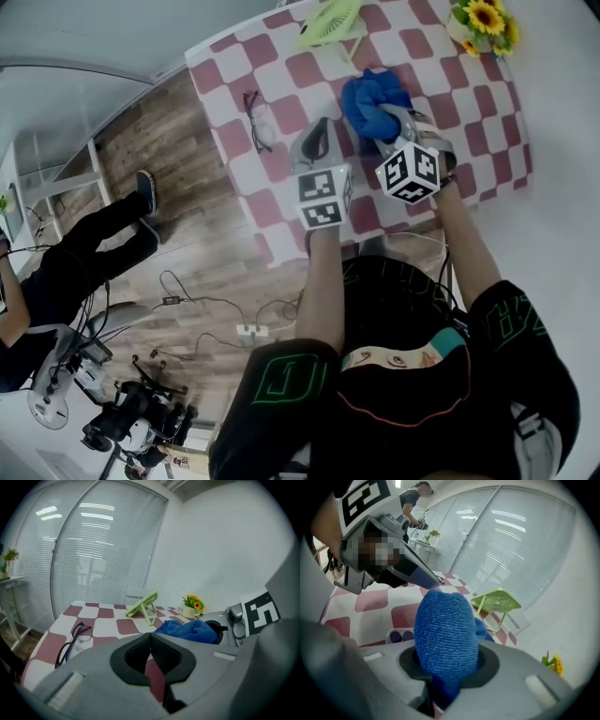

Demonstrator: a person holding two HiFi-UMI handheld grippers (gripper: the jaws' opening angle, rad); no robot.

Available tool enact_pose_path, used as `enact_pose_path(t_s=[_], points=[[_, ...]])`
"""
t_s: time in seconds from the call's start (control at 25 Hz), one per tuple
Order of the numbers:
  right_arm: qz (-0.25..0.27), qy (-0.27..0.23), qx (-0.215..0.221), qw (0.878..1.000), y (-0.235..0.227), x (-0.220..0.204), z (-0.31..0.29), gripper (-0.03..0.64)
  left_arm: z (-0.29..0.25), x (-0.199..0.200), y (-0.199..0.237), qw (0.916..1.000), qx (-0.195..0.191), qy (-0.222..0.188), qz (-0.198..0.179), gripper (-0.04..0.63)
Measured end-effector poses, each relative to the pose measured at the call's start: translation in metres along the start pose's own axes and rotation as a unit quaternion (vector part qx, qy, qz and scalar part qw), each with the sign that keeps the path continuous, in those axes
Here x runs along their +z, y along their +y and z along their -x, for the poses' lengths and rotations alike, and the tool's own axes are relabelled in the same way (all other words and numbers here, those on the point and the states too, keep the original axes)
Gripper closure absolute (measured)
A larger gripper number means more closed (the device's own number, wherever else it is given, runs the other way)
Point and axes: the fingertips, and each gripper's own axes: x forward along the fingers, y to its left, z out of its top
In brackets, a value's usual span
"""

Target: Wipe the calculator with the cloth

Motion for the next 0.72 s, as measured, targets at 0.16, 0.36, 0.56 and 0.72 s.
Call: enact_pose_path(t_s=[0.16,0.36,0.56,0.72], points=[[0.001,-0.001,0.006,1.0,0.007,-0.002,0.007,0.506,0.005,0.0,-0.003,1.0,0.005,-0.004,-0.003,0.585],[-0.002,-0.006,0.012,1.0,0.021,-0.003,0.016,0.506,0.019,-0.001,0.007,0.9995,0.029,-0.011,0.001,0.584],[-0.005,-0.012,0.015,1.0,0.03,-0.004,0.023,0.506,0.03,-0.012,0.003,0.9992,0.037,-0.01,0.009,0.584],[-0.005,-0.015,0.022,1.0,0.038,-0.006,0.029,0.506,0.038,-0.02,-0.004,0.9991,0.04,-0.011,0.012,0.584]])
